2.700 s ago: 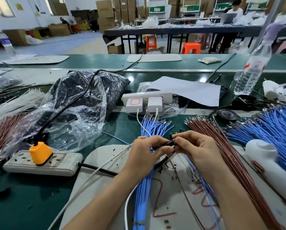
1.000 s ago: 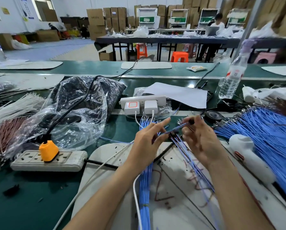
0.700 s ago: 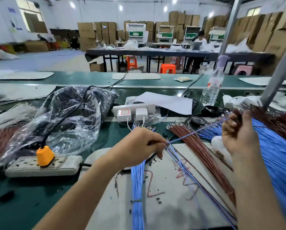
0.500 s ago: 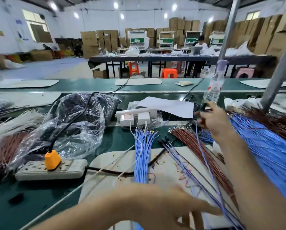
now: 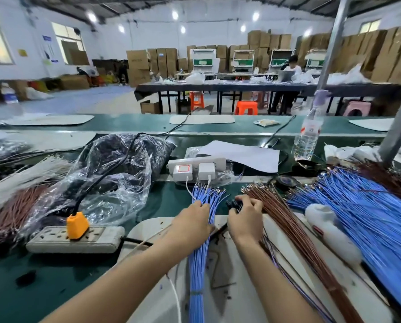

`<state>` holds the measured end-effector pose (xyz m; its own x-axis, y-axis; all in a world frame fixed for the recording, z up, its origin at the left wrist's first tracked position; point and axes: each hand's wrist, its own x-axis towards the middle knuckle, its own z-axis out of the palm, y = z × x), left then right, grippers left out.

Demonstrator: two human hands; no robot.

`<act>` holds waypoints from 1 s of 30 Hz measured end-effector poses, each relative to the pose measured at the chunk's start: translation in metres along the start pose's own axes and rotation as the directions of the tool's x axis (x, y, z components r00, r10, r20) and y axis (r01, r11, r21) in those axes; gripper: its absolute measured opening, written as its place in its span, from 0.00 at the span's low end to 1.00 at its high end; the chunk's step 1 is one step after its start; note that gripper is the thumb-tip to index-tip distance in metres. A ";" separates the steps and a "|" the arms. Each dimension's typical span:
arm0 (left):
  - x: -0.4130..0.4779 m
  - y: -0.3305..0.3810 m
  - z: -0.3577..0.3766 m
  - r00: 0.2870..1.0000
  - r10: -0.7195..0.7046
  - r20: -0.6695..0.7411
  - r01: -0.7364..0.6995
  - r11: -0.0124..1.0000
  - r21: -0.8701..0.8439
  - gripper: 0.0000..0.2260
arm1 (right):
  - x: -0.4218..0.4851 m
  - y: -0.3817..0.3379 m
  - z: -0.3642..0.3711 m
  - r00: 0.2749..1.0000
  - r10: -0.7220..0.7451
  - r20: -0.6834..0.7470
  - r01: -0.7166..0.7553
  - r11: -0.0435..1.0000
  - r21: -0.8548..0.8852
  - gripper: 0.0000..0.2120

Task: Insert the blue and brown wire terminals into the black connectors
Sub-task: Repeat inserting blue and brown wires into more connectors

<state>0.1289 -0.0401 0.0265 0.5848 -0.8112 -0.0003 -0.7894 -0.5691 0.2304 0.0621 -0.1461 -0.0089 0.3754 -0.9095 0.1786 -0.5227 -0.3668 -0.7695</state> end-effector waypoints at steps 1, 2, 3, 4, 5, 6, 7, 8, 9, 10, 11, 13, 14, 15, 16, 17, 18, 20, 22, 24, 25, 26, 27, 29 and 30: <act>0.003 0.004 0.001 0.999 -0.035 -0.014 0.035 0.999 0.012 0.13 | 0.001 -0.002 0.000 0.999 0.037 0.002 -0.037 0.999 0.018 0.10; 0.006 0.008 0.002 0.998 -0.063 -0.025 0.064 0.998 0.026 0.11 | 0.001 -0.004 0.001 0.997 0.071 0.006 -0.071 0.997 0.033 0.08; 0.008 0.012 0.001 0.996 -0.081 -0.036 0.082 0.996 0.042 0.08 | 0.000 -0.006 0.001 0.996 0.091 0.006 -0.092 0.995 0.043 0.07; 0.011 0.014 0.001 0.995 -0.088 -0.041 0.091 0.994 0.054 0.05 | -0.003 -0.007 0.002 0.996 0.086 -0.009 -0.085 0.995 0.046 0.07; 0.015 0.015 0.001 0.995 -0.093 -0.043 0.096 0.994 0.055 0.06 | -0.005 -0.005 0.003 0.998 0.053 -0.034 -0.051 0.998 0.043 0.06; 0.017 0.016 0.001 0.994 -0.098 -0.038 0.100 0.994 0.048 0.09 | -0.008 -0.003 0.004 0.998 0.002 -0.061 0.001 0.999 0.043 0.05; 0.019 0.015 0.001 0.994 -0.102 -0.030 0.103 0.994 0.031 0.12 | -0.009 0.000 0.004 0.995 -0.051 -0.081 0.055 0.997 0.053 0.05; 0.020 0.012 0.000 0.994 -0.104 -0.024 0.104 0.995 0.004 0.12 | -0.009 0.002 0.005 0.991 -0.098 -0.088 0.104 0.992 0.067 0.05; 0.022 0.010 -0.001 0.995 -0.102 -0.015 0.102 0.994 -0.028 0.11 | -0.008 0.003 0.005 0.987 -0.137 -0.084 0.144 0.986 0.079 0.05; 0.024 0.007 -0.002 0.995 -0.096 -0.008 0.095 0.992 -0.079 0.09 | -0.007 0.003 0.006 0.984 -0.165 -0.074 0.171 0.981 0.094 0.06; 0.025 0.003 -0.003 0.996 -0.087 -0.006 0.085 0.985 -0.150 0.07 | -0.007 0.002 0.006 0.981 -0.180 -0.066 0.187 0.974 0.125 0.08; 0.027 -0.004 -0.005 0.997 -0.069 -0.021 0.060 0.954 -0.294 0.07 | -0.005 -0.001 0.006 0.982 -0.183 -0.038 0.187 0.953 0.240 0.10; 0.027 -0.006 -0.006 0.997 -0.065 -0.042 0.047 0.939 -0.342 0.10 | -0.005 -0.003 0.006 0.983 -0.182 0.001 0.174 0.942 0.287 0.11; 0.027 -0.008 -0.007 0.996 -0.066 -0.064 0.037 0.926 -0.375 0.12 | -0.005 -0.004 0.006 0.982 -0.176 0.065 0.146 0.933 0.328 0.11; 0.026 -0.008 -0.007 0.994 -0.070 -0.083 0.031 0.915 -0.401 0.14 | -0.005 -0.004 0.006 0.976 -0.163 0.146 0.095 0.916 0.390 0.12; 0.025 -0.009 -0.007 0.992 -0.077 -0.097 0.028 0.903 -0.428 0.14 | -0.004 -0.004 0.005 0.965 -0.145 0.220 0.024 0.880 0.474 0.12; 0.025 -0.009 -0.007 0.990 -0.085 -0.112 0.025 0.891 -0.453 0.15 | -0.003 -0.004 0.004 0.952 -0.121 0.280 -0.058 0.829 0.556 0.13; 0.025 -0.010 -0.008 0.984 -0.106 -0.145 0.026 0.883 -0.469 0.14 | -0.002 -0.004 0.003 0.924 -0.077 0.376 -0.200 0.740 0.643 0.13; 0.024 -0.010 -0.010 0.976 -0.117 -0.184 0.024 0.895 -0.445 0.14 | -0.002 -0.003 0.004 0.900 -0.047 0.433 -0.273 0.714 0.645 0.12; 0.025 -0.011 -0.010 0.968 -0.130 -0.217 0.020 0.895 -0.447 0.12 | -0.003 -0.004 0.006 0.898 -0.028 0.440 -0.311 0.667 0.677 0.08; 0.027 -0.012 -0.012 0.963 -0.142 -0.229 0.019 0.884 -0.468 0.11 | -0.004 -0.005 0.007 0.907 -0.017 0.421 -0.313 0.640 0.702 0.05; 0.030 -0.012 -0.014 0.959 -0.156 -0.235 0.019 0.866 -0.499 0.10 | -0.004 -0.006 0.006 0.923 -0.011 0.384 -0.292 0.631 0.719 0.04; 0.034 -0.011 -0.019 0.957 -0.168 -0.235 0.020 0.849 -0.528 0.09 | -0.005 -0.007 0.004 0.936 -0.020 0.351 -0.261 0.630 0.731 0.05; 0.044 -0.009 -0.029 0.954 -0.184 -0.237 0.006 0.802 -0.597 0.08 | -0.006 -0.010 0.000 0.920 -0.119 0.374 -0.235 0.595 0.769 0.04; 0.048 -0.007 -0.034 0.952 -0.190 -0.239 -0.012 0.759 -0.651 0.08 | -0.009 -0.011 -0.001 0.884 -0.186 0.429 -0.248 0.591 0.768 0.04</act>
<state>0.1686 -0.0705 0.0580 0.7516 -0.6322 0.1882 -0.4840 -0.3348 0.8084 0.0636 -0.1338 -0.0011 0.7572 -0.6521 0.0383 0.1858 0.1589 -0.9697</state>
